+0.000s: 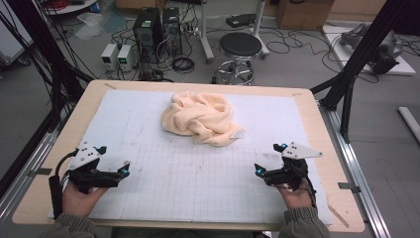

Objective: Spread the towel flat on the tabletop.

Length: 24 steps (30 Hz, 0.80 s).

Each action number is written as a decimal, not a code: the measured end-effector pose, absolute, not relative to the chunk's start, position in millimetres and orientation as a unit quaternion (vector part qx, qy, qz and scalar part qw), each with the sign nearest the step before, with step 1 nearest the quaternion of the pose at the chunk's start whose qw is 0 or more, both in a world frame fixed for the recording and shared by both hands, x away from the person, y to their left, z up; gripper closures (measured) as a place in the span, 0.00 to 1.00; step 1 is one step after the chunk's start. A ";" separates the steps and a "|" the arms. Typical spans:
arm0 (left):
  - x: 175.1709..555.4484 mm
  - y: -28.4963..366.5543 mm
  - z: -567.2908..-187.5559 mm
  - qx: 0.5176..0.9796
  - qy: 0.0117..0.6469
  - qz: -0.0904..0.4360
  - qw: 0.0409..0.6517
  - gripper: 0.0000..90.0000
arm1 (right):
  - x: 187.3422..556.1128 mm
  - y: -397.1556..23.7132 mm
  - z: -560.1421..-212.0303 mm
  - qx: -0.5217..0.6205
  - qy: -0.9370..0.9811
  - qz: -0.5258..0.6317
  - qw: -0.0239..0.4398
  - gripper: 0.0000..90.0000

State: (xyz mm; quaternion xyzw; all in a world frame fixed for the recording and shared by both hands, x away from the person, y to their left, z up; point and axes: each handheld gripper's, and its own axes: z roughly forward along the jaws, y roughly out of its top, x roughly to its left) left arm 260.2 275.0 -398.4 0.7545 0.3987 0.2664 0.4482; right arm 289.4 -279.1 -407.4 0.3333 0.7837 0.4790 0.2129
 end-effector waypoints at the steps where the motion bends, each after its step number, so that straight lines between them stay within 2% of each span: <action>1: 260.5 275.0 -398.3 0.754 0.399 0.266 0.448 0.02 | 290.3 -279.0 -408.0 0.336 0.784 0.477 0.212 0.01; 24: 259.2 273.2 -398.2 0.757 0.395 0.262 0.450 0.02 | 287.6 -277.1 -407.1 0.330 0.785 0.475 0.222 0.01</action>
